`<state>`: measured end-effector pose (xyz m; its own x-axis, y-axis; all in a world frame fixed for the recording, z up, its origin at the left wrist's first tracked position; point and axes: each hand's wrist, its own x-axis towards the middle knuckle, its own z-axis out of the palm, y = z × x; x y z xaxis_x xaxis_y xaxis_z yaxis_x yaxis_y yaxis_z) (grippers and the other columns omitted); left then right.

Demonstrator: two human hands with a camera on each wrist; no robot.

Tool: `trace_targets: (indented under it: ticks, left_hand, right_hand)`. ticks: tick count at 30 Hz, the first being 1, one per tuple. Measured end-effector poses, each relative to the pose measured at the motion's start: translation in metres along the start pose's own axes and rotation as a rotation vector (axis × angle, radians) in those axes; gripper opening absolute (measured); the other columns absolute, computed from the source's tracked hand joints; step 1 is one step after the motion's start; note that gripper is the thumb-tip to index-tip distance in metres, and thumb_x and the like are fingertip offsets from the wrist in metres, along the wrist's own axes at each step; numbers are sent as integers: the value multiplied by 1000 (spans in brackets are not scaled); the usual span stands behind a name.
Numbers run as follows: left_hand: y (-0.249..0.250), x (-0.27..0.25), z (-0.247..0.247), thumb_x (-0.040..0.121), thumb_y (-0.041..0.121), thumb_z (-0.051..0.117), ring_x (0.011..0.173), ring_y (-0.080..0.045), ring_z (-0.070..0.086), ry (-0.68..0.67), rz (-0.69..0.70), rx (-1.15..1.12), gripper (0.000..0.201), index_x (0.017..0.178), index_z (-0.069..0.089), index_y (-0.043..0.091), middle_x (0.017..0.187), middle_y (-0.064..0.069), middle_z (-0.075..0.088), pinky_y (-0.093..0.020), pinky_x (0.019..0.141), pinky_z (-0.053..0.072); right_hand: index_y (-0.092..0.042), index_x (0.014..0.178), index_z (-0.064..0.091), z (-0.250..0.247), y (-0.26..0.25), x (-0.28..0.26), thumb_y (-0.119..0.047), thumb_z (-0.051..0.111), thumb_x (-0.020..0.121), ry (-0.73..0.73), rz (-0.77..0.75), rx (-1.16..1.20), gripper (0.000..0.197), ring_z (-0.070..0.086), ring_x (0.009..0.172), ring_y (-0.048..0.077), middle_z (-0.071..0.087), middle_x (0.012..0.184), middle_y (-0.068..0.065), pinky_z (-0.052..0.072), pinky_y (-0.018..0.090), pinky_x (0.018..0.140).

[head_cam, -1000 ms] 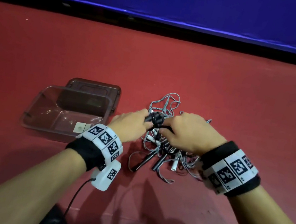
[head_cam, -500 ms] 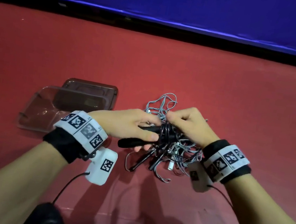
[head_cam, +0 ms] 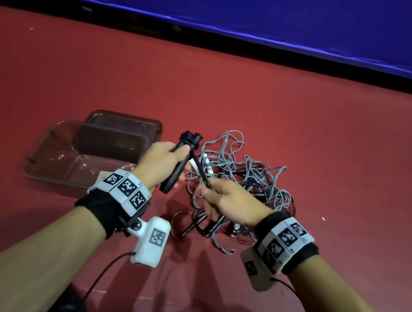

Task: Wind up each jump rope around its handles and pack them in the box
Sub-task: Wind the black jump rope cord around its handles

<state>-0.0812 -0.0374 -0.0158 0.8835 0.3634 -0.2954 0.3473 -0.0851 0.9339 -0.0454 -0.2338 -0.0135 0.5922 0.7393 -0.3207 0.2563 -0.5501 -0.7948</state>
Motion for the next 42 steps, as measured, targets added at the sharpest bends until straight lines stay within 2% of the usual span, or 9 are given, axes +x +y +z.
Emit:
trace_targets:
  ticks: [9,16,22,27,30,33,36,39,42]
  left_hand:
    - [-20,9,-7,104,30,56,50,-20,60,144,-53,119,26,92,65,9,72,-3,72,-28,47,48]
    - [-12,6,-5,95,56,56,76,-24,72,8,117,709,28,88,58,28,74,7,74,-42,82,58]
    - [31,-27,1,99,49,59,82,-13,57,-533,433,1053,32,125,61,31,70,20,52,-32,77,45]
    - [60,-44,7,96,51,61,71,-10,54,-669,604,921,18,91,61,34,75,11,59,-30,68,40]
    - [72,-42,-1,86,58,56,68,-16,65,-543,603,702,33,90,64,26,71,5,66,-44,71,53]
    - [70,-41,-2,84,57,60,67,-22,69,-372,573,552,33,90,66,26,69,5,70,-50,73,55]
    - [63,-36,3,91,42,67,64,-16,70,-198,543,426,17,93,69,25,73,11,74,-50,72,56]
    - [53,-24,-3,83,61,56,64,-14,72,-53,425,404,37,90,68,27,74,12,75,-47,75,59]
    - [40,-17,-9,75,74,46,64,-17,72,-5,334,422,46,84,67,34,68,10,74,-49,76,59]
  right_hand:
    - [-18,101,55,-13,-32,-14,-41,42,106,76,-191,-752,27,60,86,38,56,77,3,35,36,67]
    - [-26,80,48,-37,-55,-23,-46,38,102,243,-479,-986,31,64,80,33,67,83,1,43,36,63]
    - [-28,95,74,-72,-61,-27,-59,54,93,209,-493,-701,37,64,79,11,66,86,-13,53,39,68]
    - [-17,83,75,-84,-42,-27,-31,81,79,235,-389,1,16,63,68,9,72,74,3,52,30,70]
    - [-21,80,75,-80,-29,-25,-18,72,87,325,-350,194,8,61,68,-3,72,70,-12,49,16,68]
    - [-15,85,74,-64,-20,-14,-1,61,97,350,-272,244,23,57,66,7,68,70,-6,46,20,63]
    - [-20,77,71,-49,-19,-10,-14,46,107,299,-172,422,39,45,62,17,58,61,-1,34,28,60]
    - [-4,89,72,-37,-20,-13,-24,43,109,224,-155,342,40,35,55,16,41,56,4,29,24,54]
    - [-15,81,75,-29,-33,-16,-37,47,107,228,-95,161,45,28,48,11,32,53,-1,24,26,51]
